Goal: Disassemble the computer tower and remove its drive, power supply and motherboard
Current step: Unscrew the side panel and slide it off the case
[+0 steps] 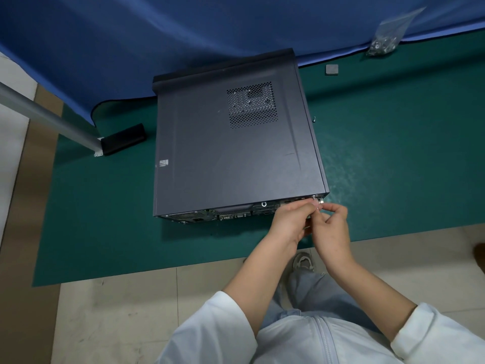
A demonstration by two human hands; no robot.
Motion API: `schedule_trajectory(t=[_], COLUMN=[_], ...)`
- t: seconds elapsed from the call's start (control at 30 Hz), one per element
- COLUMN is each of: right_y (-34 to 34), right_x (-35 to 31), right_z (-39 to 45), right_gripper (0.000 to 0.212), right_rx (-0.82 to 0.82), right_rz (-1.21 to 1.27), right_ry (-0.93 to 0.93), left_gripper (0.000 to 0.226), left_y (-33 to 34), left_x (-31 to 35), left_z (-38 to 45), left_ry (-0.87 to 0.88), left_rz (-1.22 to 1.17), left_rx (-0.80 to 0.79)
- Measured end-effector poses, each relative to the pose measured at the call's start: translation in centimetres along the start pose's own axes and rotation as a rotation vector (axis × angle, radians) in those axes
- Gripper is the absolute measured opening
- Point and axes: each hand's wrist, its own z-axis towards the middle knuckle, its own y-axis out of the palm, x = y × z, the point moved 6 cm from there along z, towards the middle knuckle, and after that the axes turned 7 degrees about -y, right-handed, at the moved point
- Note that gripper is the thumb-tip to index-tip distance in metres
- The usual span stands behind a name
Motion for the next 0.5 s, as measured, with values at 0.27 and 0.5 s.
schedule_trajectory(t=[0.27, 0.5], right_y=[0.6, -0.7], right_x=[0.3, 0.0], right_z=[-0.2, 0.0], right_gripper=[0.015, 0.012], right_rx=[-0.153, -0.143], right_rz=[0.096, 0.064], right_ry=[0.187, 0.205], left_gripper=[0.026, 0.023], left_y=[0.1, -0.2], left_x=[-0.1, -0.3], left_z=[0.2, 0.5], left_ry=[-0.009, -0.002], left_rz=[-0.072, -0.047], left_rx=[0.099, 0.146])
